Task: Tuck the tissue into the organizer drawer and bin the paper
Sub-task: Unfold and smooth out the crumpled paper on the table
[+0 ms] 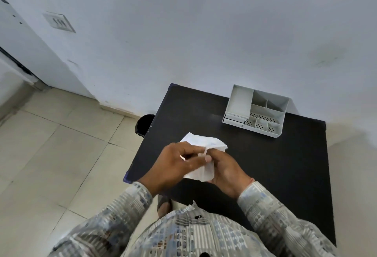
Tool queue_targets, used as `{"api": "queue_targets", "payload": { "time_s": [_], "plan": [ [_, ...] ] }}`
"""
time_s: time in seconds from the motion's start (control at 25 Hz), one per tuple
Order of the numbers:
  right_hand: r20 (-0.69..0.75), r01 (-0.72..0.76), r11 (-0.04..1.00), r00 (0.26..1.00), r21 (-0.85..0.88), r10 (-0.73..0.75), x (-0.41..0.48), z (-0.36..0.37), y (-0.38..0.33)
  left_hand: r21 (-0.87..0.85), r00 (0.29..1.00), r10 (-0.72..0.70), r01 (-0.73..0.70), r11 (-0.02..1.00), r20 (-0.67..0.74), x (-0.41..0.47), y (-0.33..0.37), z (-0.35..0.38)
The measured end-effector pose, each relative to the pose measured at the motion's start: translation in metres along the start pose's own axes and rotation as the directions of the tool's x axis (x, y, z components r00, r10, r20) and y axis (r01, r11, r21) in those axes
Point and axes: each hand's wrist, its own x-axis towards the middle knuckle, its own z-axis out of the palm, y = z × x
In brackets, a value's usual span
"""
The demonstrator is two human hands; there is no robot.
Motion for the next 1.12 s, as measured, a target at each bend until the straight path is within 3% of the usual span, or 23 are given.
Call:
{"api": "queue_targets", "payload": {
  "time_s": [0.08, 0.12, 0.16, 0.2, 0.24, 0.28, 0.32, 0.36, 0.44, 0.52, 0.64, 0.72, 0.8, 0.92, 1.04, 1.12],
  "plan": [
    [0.024, 0.009, 0.996, 1.0, 0.088, -0.011, 0.009, 0.006, 0.005, -0.212, 0.978, -0.132, 0.095, 0.973, -0.164, 0.013, -0.014, -0.034],
    [0.046, 0.011, 0.991, 0.999, 0.135, -0.017, 0.014, 0.009, 0.008, -0.233, 0.935, -0.24, 0.18, 0.956, -0.262, 0.021, -0.025, -0.052],
    [0.076, 0.01, 0.982, 0.997, 0.188, -0.025, 0.018, 0.011, 0.011, -0.206, 0.896, -0.364, 0.317, 0.926, -0.256, 0.03, -0.039, -0.071],
    [0.106, -0.001, 0.969, 0.994, 0.249, -0.026, 0.023, 0.014, 0.014, -0.199, 0.865, -0.49, 0.464, 0.864, -0.112, 0.038, -0.056, -0.087],
    [0.14, -0.023, 0.955, 0.99, 0.297, -0.02, 0.028, 0.017, 0.017, -0.253, 0.797, -0.588, 0.603, 0.756, 0.142, 0.043, -0.073, -0.098],
    [0.152, -0.042, 0.95, 0.988, 0.309, -0.006, 0.035, 0.021, 0.019, -0.344, 0.708, -0.596, 0.705, 0.62, 0.379, 0.046, -0.089, -0.105],
    [0.111, -0.046, 0.962, 0.994, 0.269, 0.016, 0.043, 0.022, 0.023, -0.426, 0.657, -0.572, 0.754, 0.5, 0.491, 0.048, -0.103, -0.11],
    [0.025, -0.046, 0.98, 0.999, 0.194, 0.042, 0.05, 0.021, 0.027, -0.497, 0.664, -0.561, 0.745, 0.445, 0.494, 0.052, -0.119, -0.111],
    [-0.197, -0.069, 0.993, 0.976, 0.095, 0.087, 0.066, 0.011, 0.044, -0.535, 0.752, -0.582, 0.643, 0.548, 0.308, 0.063, -0.152, -0.113],
    [-0.341, -0.135, 0.982, 0.924, 0.131, 0.172, 0.082, -0.003, 0.067, -0.431, 0.797, -0.559, 0.598, 0.676, 0.23, 0.075, -0.179, -0.108],
    [-0.396, -0.246, 0.943, 0.861, 0.226, 0.32, 0.101, -0.016, 0.104, 0.03, 0.828, -0.539, 0.542, 0.84, 0.153, 0.089, -0.2, -0.094],
    [-0.414, -0.274, 0.933, 0.84, 0.233, 0.35, 0.11, -0.015, 0.119, 0.3, 0.883, -0.466, 0.432, 0.85, 0.05, 0.096, -0.205, -0.085],
    [-0.482, -0.24, 0.938, 0.809, 0.249, 0.335, 0.12, -0.009, 0.129, 0.46, 0.92, -0.382, 0.302, 0.835, 0.091, 0.104, -0.201, -0.076],
    [-0.613, -0.217, 0.947, 0.723, 0.238, 0.319, 0.131, 0.0, 0.141, 0.696, 0.928, -0.364, 0.207, 0.687, 0.083, 0.115, -0.202, -0.076],
    [-0.689, -0.219, 0.952, 0.657, 0.213, 0.305, 0.138, 0.002, 0.15, 0.665, 0.928, -0.356, 0.198, 0.72, 0.109, 0.113, -0.196, -0.079],
    [-0.71, -0.217, 0.956, 0.641, 0.197, 0.292, 0.139, -0.001, 0.157, 0.428, 0.874, -0.478, 0.4, 0.811, 0.089, 0.105, -0.194, -0.084]
  ]
}}
